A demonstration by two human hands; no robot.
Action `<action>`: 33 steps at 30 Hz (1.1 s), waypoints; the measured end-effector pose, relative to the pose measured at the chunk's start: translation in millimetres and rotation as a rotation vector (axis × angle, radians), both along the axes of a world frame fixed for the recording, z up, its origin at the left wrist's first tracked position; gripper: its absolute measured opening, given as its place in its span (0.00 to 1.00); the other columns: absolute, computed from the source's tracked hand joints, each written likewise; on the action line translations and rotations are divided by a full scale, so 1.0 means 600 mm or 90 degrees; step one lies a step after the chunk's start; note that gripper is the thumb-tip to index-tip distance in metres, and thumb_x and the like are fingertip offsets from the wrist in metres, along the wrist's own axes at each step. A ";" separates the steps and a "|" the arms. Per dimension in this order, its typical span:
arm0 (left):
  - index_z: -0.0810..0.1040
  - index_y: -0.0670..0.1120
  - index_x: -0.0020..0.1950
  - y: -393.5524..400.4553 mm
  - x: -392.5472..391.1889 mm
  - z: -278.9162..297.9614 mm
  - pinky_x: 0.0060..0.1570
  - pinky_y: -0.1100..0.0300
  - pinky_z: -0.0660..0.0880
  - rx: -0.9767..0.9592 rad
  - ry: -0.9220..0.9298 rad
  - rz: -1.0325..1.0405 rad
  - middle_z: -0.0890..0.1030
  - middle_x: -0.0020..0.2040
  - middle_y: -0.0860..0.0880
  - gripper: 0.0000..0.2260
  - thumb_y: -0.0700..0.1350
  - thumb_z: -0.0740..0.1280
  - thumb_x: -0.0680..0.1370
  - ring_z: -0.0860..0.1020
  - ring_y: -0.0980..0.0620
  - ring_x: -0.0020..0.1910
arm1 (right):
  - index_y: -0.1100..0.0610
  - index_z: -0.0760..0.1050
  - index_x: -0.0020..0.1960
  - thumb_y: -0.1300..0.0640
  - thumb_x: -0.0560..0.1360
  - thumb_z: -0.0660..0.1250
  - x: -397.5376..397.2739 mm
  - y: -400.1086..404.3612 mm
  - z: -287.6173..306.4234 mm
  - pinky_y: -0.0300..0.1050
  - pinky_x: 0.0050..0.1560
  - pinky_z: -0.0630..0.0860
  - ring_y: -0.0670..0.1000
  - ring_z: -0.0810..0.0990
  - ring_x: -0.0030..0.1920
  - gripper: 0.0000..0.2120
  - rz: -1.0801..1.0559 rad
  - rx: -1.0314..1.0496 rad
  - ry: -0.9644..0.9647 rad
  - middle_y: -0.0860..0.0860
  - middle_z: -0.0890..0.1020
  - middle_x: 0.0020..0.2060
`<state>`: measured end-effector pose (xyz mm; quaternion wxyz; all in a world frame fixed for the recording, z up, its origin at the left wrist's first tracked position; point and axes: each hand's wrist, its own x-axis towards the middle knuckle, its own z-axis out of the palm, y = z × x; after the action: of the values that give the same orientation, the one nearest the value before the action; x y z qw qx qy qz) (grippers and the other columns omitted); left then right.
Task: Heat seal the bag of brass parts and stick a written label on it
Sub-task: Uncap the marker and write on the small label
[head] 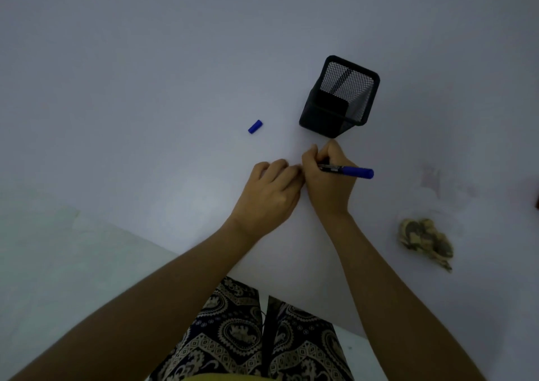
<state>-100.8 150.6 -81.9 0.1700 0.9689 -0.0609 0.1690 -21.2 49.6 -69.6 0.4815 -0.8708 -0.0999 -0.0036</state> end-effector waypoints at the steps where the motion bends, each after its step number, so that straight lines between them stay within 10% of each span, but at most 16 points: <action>1: 0.82 0.42 0.52 0.000 0.000 0.000 0.49 0.53 0.69 -0.001 0.000 0.005 0.82 0.52 0.45 0.08 0.42 0.66 0.77 0.73 0.47 0.53 | 0.57 0.66 0.33 0.65 0.75 0.66 0.001 0.000 -0.001 0.31 0.26 0.67 0.48 0.71 0.26 0.15 -0.002 0.007 0.011 0.50 0.70 0.24; 33: 0.82 0.43 0.52 -0.004 0.000 0.000 0.45 0.54 0.71 0.040 -0.011 0.014 0.83 0.50 0.46 0.08 0.43 0.66 0.77 0.77 0.47 0.50 | 0.57 0.64 0.33 0.65 0.72 0.65 0.002 0.002 -0.001 0.46 0.25 0.69 0.51 0.68 0.24 0.14 -0.004 -0.036 0.006 0.51 0.69 0.24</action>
<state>-100.8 148.4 -81.9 0.1371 0.9729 -0.0570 0.1771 -20.1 50.6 -70.0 0.4570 -0.8844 -0.0950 0.0017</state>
